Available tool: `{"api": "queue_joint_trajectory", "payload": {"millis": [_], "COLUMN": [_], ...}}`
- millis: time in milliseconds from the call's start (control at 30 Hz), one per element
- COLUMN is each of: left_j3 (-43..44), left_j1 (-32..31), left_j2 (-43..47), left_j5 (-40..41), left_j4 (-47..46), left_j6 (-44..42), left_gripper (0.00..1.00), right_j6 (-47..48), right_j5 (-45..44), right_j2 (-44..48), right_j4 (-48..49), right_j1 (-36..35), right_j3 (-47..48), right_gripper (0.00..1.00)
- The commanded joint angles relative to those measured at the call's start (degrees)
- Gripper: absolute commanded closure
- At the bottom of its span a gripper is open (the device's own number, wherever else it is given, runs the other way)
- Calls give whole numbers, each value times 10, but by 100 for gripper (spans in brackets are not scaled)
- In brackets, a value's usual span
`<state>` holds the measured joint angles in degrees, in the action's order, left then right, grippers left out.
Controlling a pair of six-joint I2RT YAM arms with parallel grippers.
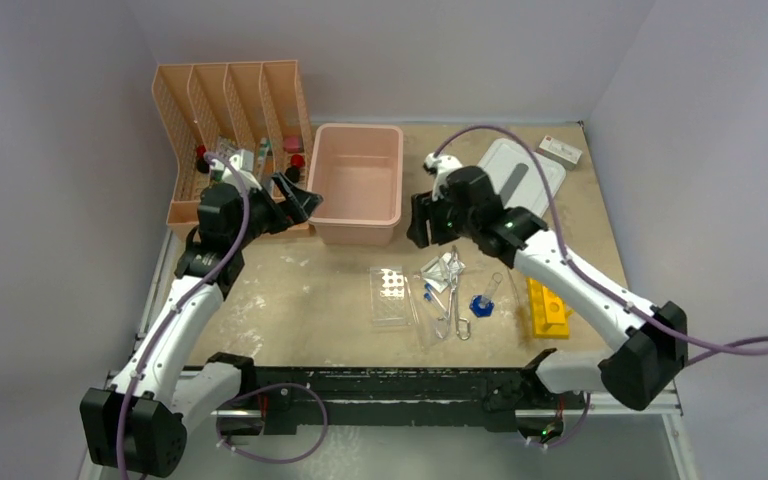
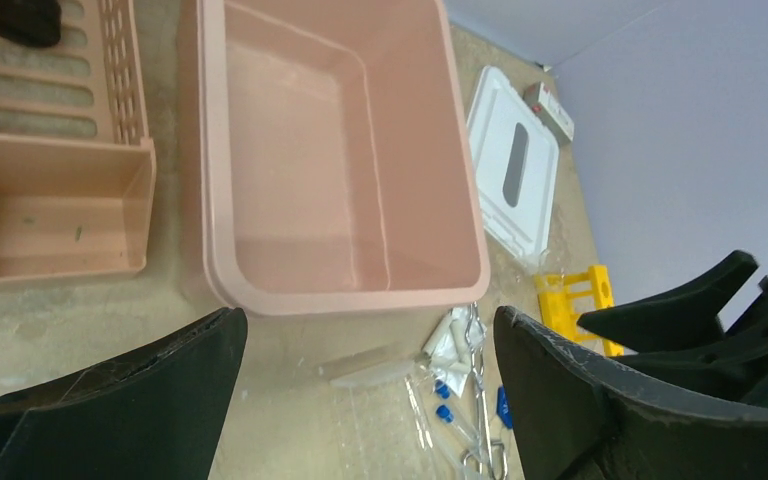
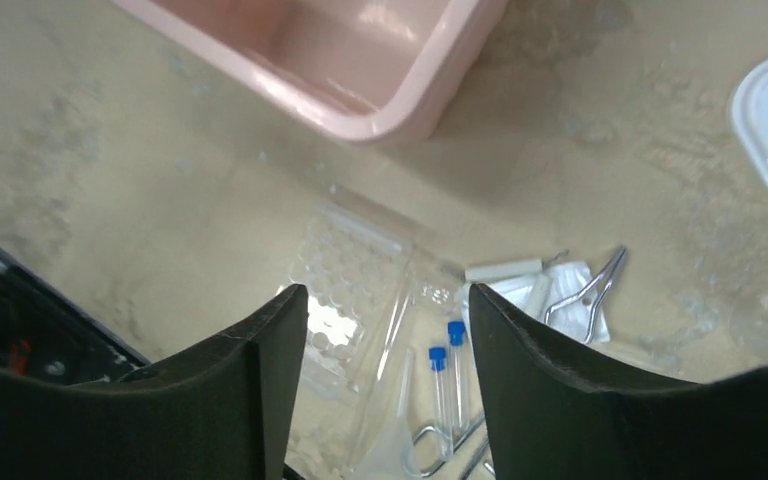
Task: Organize the chemistry lab equipment
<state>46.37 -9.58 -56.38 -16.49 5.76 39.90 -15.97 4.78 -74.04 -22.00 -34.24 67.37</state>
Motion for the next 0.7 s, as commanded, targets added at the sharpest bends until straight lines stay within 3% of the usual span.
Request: {"api": "queue_joint_trajectory", "payload": {"millis": [0, 233, 667], "left_j3": [-23, -34, -63], "left_j1": [-7, -11, -17], "left_j2": [22, 19, 25], "left_j5": [3, 23, 21], "left_j4": [-3, 19, 26], "left_j6": [4, -1, 2], "left_gripper": [7, 9, 10], "right_j6": [0, -4, -47], "right_j5": [-132, -198, -136], "right_j2": [-27, -111, -135], "right_j4": [-12, -13, 42], "right_j1": [-79, -159, -171], "right_j3": [-40, -64, -127], "right_gripper": [42, 62, 64]}}
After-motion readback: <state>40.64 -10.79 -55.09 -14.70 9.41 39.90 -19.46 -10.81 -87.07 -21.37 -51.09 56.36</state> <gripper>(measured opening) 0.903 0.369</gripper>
